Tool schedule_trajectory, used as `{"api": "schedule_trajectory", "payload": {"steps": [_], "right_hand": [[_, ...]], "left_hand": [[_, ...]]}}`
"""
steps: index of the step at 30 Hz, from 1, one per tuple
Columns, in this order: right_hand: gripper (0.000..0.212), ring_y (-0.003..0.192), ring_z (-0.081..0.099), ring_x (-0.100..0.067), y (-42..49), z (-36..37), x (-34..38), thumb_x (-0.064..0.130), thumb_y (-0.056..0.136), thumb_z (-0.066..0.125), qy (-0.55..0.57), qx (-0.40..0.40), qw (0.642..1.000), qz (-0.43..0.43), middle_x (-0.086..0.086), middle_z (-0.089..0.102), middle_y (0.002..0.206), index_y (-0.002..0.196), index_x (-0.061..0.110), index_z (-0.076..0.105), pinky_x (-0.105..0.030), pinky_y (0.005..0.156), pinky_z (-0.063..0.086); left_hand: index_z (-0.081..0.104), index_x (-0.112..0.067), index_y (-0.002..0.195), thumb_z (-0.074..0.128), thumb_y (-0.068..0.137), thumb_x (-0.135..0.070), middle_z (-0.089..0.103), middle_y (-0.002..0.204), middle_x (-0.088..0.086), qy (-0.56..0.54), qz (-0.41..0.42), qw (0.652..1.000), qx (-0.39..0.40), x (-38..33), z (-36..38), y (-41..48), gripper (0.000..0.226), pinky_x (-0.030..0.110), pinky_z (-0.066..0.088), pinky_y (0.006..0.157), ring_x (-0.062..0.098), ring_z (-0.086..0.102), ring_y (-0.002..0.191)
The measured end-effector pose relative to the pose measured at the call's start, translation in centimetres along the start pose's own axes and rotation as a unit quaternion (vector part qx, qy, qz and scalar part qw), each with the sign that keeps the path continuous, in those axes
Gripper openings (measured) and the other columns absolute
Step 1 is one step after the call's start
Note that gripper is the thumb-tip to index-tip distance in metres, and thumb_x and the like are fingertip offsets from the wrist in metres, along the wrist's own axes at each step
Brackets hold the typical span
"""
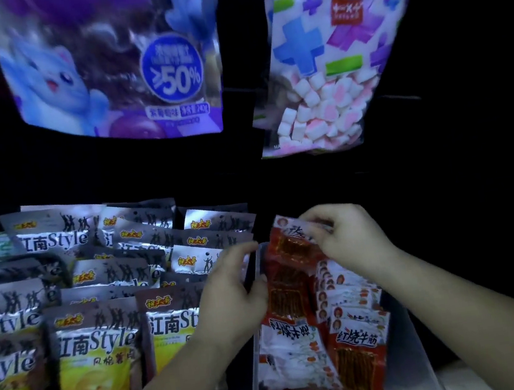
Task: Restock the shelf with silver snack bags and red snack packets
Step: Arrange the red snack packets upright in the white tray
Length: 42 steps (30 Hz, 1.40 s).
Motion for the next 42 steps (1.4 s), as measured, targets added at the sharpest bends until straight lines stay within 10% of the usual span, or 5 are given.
{"api": "schedule_trajectory", "payload": {"steps": [4,10,21,26,42], "right_hand": [[0.021,0.064,0.058,-0.017,-3.1,-4.7,6.2,0.023,0.095,0.073,0.11,0.085,0.99,-0.013,-0.01,0.054,0.072,0.104,0.037,0.06,-0.032,0.062,0.051],[0.026,0.088,0.073,-0.028,-8.6,-9.8,7.8,0.032,0.09,0.077,0.332,-0.061,0.937,0.085,-0.009,0.072,0.091,0.113,0.033,0.065,-0.055,0.083,0.059],[0.071,0.109,0.071,-0.014,-17.2,-8.4,9.8,0.074,0.077,0.067,0.439,-0.088,0.874,0.189,0.009,0.072,0.122,0.141,0.048,0.05,-0.048,0.095,0.059],[0.075,0.12,0.066,-0.015,-17.2,-6.5,8.7,0.007,0.093,0.074,0.41,-0.096,0.884,0.202,0.005,0.073,0.124,0.143,0.054,0.044,-0.05,0.103,0.054],[0.052,0.094,0.074,-0.011,-15.3,-5.6,9.1,-0.006,0.095,0.064,0.379,-0.046,0.917,0.117,0.003,0.077,0.096,0.134,0.027,0.058,-0.017,0.073,0.056]], "left_hand": [[0.027,-0.056,0.151,0.07,0.096,-0.019,0.054,0.123,-0.044,-0.061,0.032,0.996,0.062,-5.2,-0.8,-2.0,0.079,0.021,0.05,0.091,-0.009,0.055,0.11],[0.042,-0.052,0.146,0.068,0.096,-0.006,0.064,0.096,0.006,-0.181,0.025,0.981,0.067,-9.8,-2.2,-6.2,0.072,0.043,0.059,0.077,0.034,0.065,0.088],[0.045,-0.041,0.148,0.057,0.1,0.002,0.055,0.087,0.003,-0.236,0.003,0.971,-0.032,-11.9,-5.8,-9.8,0.065,0.025,0.041,0.055,0.019,0.048,0.062],[0.039,-0.041,0.149,0.056,0.101,0.001,0.055,0.082,-0.025,-0.223,0.031,0.974,-0.002,-13.4,-5.5,-10.3,0.066,0.018,0.039,0.055,0.001,0.047,0.058],[0.04,-0.052,0.149,0.066,0.095,-0.038,0.047,0.141,-0.029,-0.15,0.07,0.986,0.015,-14.0,-3.0,-10.7,0.062,0.036,0.053,0.102,-0.003,0.052,0.129]]}}
Point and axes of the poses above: each hand's wrist, its own y-axis towards the middle knuckle, its own z-axis out of the palm, x = y × z, the point moved 9 cm from there along y, towards the middle knuckle
